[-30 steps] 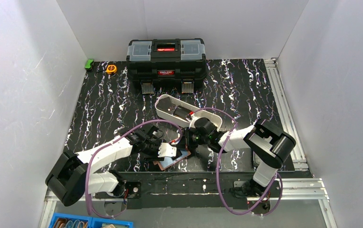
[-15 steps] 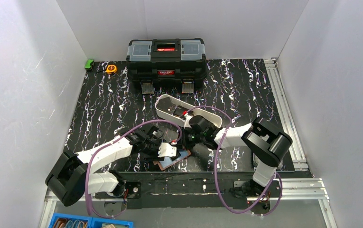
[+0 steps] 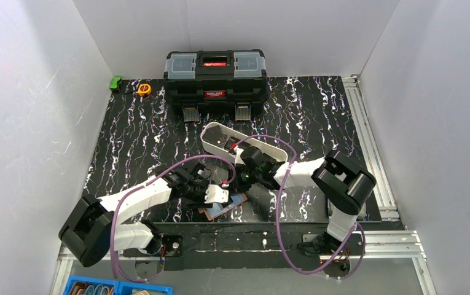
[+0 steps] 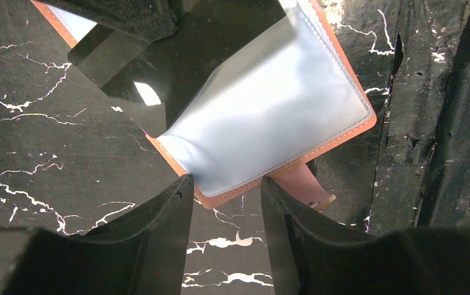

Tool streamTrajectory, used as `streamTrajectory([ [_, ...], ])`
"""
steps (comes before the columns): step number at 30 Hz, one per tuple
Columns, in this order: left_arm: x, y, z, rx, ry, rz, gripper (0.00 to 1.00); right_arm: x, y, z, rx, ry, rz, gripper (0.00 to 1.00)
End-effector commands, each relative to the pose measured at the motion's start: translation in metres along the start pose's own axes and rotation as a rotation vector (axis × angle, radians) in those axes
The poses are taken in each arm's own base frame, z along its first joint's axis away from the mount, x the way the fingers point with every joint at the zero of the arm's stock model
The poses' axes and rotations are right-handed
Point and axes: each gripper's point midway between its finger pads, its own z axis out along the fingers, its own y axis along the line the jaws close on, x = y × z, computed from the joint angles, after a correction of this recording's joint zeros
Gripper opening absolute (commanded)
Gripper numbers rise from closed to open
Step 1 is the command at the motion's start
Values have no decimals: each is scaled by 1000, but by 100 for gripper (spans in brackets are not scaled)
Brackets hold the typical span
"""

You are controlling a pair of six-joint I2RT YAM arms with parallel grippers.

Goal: Put the credit cards into the card holder
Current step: Insert the credit card into the card holder.

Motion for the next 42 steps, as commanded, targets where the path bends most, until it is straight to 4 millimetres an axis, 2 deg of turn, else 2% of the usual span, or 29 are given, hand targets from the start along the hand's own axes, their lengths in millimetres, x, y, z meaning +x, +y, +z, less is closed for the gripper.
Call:
streamTrajectory([
  [1,13,-4,8,-1,43,14,42,26,-9,-10,48,83,-27,19],
  [16,13,-5,7,5,43,13,40,36,-13,-19,73,88,-17,19],
  [23,13,-6,6,9,42,21,40,33,-15,-25,105,77,-46,30],
  [27,11,-4,7,9,39,19,40,33,-19,-31,141,77,-67,42],
  [32,12,-6,7,13,38,30,39,16,-20,-39,187,34,-105,46],
  [36,12,-5,7,9,35,31,39,7,-19,-32,191,31,-111,45],
  [42,13,-7,7,9,33,42,39,-5,-29,-26,249,4,-97,42],
])
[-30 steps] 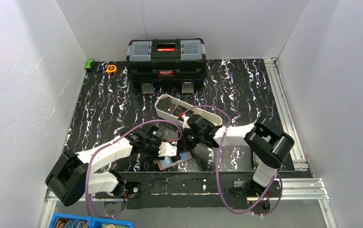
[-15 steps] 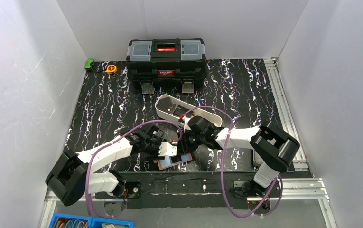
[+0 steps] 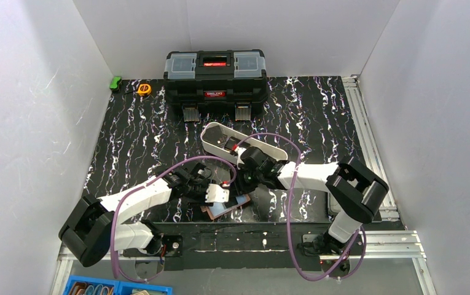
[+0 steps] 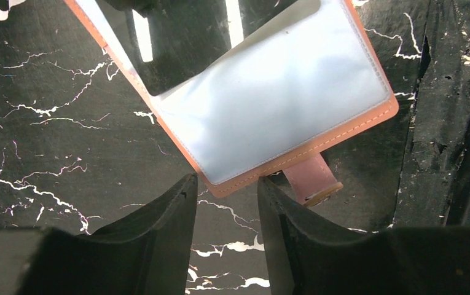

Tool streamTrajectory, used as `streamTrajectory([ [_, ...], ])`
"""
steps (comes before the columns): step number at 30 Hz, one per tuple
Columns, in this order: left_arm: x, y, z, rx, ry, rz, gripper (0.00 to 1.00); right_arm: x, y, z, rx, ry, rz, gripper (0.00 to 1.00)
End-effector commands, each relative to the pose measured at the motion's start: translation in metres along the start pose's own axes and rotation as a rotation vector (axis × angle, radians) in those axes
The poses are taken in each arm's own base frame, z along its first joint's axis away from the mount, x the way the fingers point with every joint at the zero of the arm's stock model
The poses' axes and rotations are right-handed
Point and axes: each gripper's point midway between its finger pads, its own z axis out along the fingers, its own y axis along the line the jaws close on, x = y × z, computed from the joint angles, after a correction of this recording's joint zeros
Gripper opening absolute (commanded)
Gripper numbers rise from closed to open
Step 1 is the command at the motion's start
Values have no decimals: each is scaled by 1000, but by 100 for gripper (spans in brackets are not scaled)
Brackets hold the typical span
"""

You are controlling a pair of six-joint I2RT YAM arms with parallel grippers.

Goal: Put the credit cards into the card holder
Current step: Insert the credit card into the card holder.

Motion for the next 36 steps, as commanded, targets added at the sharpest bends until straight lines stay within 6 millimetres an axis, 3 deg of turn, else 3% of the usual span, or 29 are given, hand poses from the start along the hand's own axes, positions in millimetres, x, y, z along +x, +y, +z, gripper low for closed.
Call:
streamTrajectory([
  [1,15,-16,5,45,43,6,39,-14,-19,5,101,-25,0,41],
  [6,15,-16,6,41,40,6,39,-20,-17,12,98,-22,8,36],
  [18,16,-15,7,40,42,12,38,-10,0,24,50,4,14,33],
  [24,17,-16,7,42,43,12,38,-13,1,19,62,-4,-4,31],
  [27,17,-17,7,44,45,12,38,-15,-12,7,128,-24,-42,31],
  [32,18,-19,6,44,45,15,38,-38,-12,-7,155,-89,-88,31],
  [36,17,-17,6,42,46,16,37,-47,-9,2,146,-102,-85,32],
])
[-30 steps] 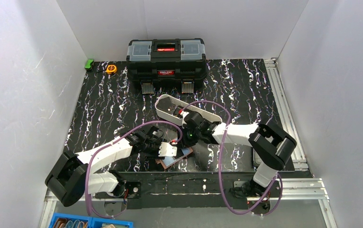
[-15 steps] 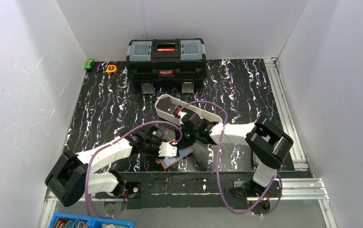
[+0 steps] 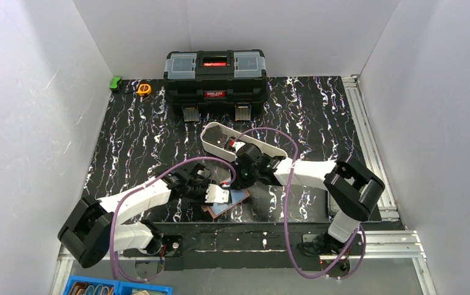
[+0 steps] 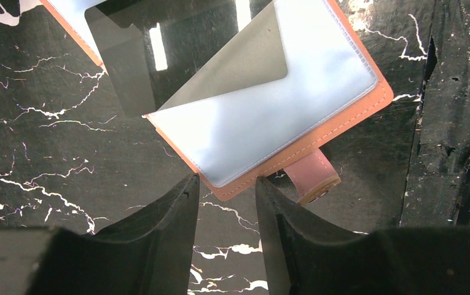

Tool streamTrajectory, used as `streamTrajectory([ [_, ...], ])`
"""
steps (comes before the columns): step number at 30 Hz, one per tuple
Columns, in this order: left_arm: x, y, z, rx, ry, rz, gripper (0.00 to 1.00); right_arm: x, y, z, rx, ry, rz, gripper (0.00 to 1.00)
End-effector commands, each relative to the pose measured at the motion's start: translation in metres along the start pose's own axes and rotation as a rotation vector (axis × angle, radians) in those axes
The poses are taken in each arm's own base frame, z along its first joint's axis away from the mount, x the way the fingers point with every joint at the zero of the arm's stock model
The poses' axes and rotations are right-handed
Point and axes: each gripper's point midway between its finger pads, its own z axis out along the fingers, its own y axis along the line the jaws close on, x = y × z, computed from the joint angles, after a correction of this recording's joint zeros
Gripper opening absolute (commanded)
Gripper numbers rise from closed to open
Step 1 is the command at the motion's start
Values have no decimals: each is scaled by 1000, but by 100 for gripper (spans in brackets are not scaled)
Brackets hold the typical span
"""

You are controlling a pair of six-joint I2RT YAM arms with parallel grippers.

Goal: Put the credit cards into the card holder
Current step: Insert the credit card into the card holder.

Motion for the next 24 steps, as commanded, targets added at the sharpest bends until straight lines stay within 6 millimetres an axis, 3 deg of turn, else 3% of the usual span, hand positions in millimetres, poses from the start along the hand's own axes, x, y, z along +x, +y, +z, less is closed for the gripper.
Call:
streamTrajectory([
  [1,19,-20,5,61,59,-5,37,-27,3,2,15,-62,-29,32],
  [11,18,-18,6,52,55,7,37,-55,13,22,1,-115,-39,32],
  [24,19,-20,6,54,55,12,37,-50,31,36,-51,-87,-59,30],
])
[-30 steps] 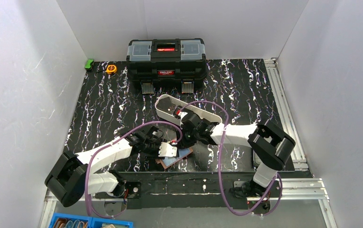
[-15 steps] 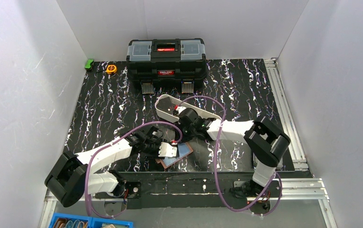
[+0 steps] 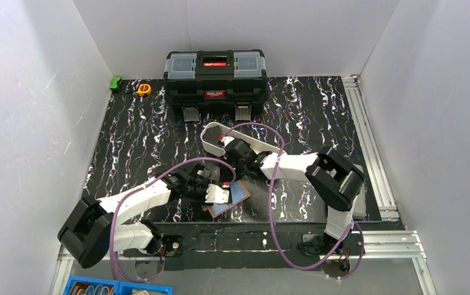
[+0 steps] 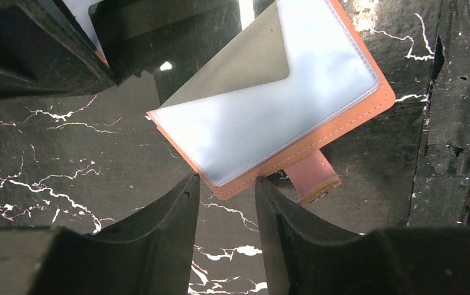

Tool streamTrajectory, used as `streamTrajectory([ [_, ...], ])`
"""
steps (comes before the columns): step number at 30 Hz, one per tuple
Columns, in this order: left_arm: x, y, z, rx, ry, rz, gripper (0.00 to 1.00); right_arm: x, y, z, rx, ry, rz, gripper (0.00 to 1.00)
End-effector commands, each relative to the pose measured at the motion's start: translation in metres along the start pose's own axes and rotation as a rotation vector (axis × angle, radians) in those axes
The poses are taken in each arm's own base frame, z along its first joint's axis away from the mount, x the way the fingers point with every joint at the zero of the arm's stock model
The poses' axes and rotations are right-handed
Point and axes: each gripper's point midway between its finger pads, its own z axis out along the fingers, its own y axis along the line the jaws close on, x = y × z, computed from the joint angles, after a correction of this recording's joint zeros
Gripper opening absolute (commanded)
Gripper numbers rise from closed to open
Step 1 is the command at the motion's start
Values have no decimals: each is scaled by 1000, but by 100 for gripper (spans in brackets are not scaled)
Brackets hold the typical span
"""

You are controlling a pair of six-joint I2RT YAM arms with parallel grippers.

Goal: Put the credit cards into the card holder
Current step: Insert the credit card into the card holder.

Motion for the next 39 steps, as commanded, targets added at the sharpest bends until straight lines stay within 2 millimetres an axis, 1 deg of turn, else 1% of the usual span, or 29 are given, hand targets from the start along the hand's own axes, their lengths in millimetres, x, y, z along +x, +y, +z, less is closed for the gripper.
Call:
streamTrajectory([
  [1,20,-23,5,66,59,-7,37,-13,21,2,-54,-33,-39,30],
  [4,20,-23,5,64,58,-7,37,-3,27,3,-72,-9,-44,28],
  [11,21,-24,5,63,60,-3,37,11,39,-1,-114,21,-48,24],
  [15,21,-23,6,60,60,-1,37,13,43,-4,-138,22,-52,24],
  [18,20,-22,7,63,58,-4,37,12,49,-3,-167,33,-51,24],
  [21,20,-22,6,63,60,-3,36,5,50,-4,-167,19,-44,24],
  [24,20,-22,5,61,61,0,36,-12,45,-13,-165,-19,-23,24],
  [27,19,-20,4,56,60,4,36,-24,41,-23,-153,-44,-14,25],
  [31,19,-21,3,55,59,4,36,-24,23,-37,-82,-70,29,29],
  [33,19,-21,3,56,57,3,36,-20,14,-46,-56,-81,51,29],
  [34,19,-21,3,55,57,2,36,-16,10,-50,-46,-82,60,28],
  [37,19,-21,3,53,57,6,36,4,0,-55,-26,-58,94,22],
  [39,18,-20,3,52,56,7,36,20,-5,-53,-21,-23,113,18],
])
